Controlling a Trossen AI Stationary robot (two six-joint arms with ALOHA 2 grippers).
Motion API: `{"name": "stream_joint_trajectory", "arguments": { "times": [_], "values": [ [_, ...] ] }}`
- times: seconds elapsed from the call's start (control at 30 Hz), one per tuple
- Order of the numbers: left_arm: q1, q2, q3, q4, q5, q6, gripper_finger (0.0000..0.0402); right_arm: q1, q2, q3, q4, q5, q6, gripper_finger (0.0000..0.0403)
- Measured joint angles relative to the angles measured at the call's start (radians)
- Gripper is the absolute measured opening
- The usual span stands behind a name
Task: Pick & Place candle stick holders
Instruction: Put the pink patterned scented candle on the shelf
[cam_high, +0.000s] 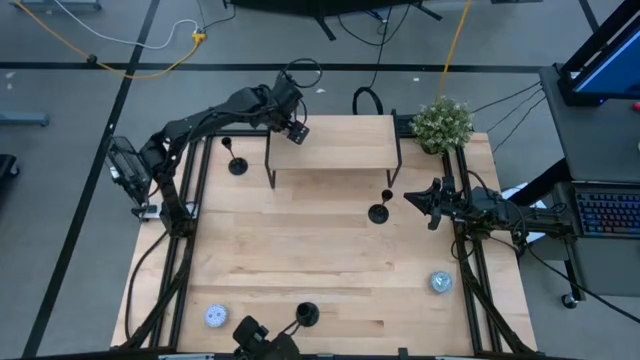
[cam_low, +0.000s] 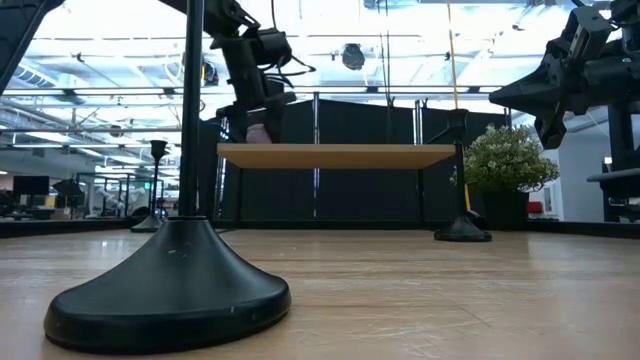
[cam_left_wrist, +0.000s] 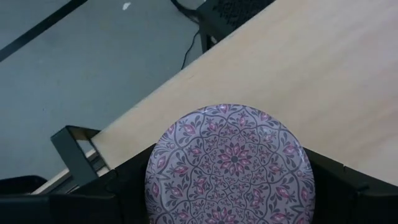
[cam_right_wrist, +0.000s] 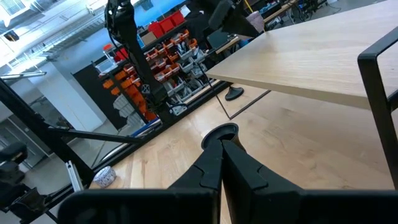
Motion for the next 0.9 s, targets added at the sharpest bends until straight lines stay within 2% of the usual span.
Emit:
{"name": "stream_joint_trajectory", "arguments": {
  "times": [0.13,0.47,0.67,0.9],
  "values": [
    [0.007,0.0,-0.031,0.054,-0.002,0.016,0.0297,0.0,0.0,0.0,0.0,0.0,0.0,0.0],
    [0.007,0.0,-0.055,0.073,-0.035,0.027,0.0298,0.0,0.0,0.0,0.0,0.0,0.0,0.0],
    [0.007,0.0,-0.055,0.071,-0.036,0.038,0.034,0.0,0.0,0.0,0.0,0.0,0.0,0.0],
    [0.007,0.0,-0.055,0.071,-0.027,0.038,0.0353,0.0,0.0,0.0,0.0,0.0,0.0,0.0]
  ]
}}
